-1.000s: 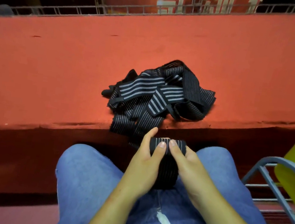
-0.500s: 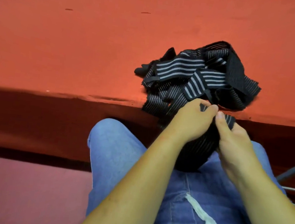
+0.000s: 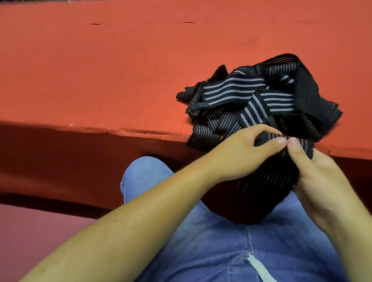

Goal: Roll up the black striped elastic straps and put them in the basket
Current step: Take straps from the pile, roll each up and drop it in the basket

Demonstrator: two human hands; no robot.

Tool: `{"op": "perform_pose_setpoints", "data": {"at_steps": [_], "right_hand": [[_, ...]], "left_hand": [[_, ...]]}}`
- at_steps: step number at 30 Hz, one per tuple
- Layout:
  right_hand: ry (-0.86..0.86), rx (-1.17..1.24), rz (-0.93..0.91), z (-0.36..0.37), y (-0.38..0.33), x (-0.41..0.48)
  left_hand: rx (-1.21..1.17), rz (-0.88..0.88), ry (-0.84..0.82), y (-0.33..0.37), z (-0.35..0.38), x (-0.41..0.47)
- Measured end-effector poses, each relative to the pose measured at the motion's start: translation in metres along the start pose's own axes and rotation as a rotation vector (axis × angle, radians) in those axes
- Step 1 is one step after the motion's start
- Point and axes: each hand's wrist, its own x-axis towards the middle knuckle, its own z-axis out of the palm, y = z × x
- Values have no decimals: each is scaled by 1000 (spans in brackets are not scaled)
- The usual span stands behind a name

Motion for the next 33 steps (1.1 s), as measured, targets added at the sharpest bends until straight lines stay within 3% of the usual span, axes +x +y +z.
{"op": "perform_pose_setpoints", "data": {"at_steps": [7, 11, 17, 33], "right_hand": [[-140, 2, -25, 24, -7, -31], [-137, -39, -88, 28, -2, -39], [-160, -44, -83, 28, 9, -46], [-204, -9, 270, 25, 22, -67]], "left_hand": [[-119, 52, 73, -8, -19, -60], [-169, 28, 150, -15, -19, -74], [-204, 5, 122, -25, -17, -86], [-83, 4, 178, -19, -11, -110]]}}
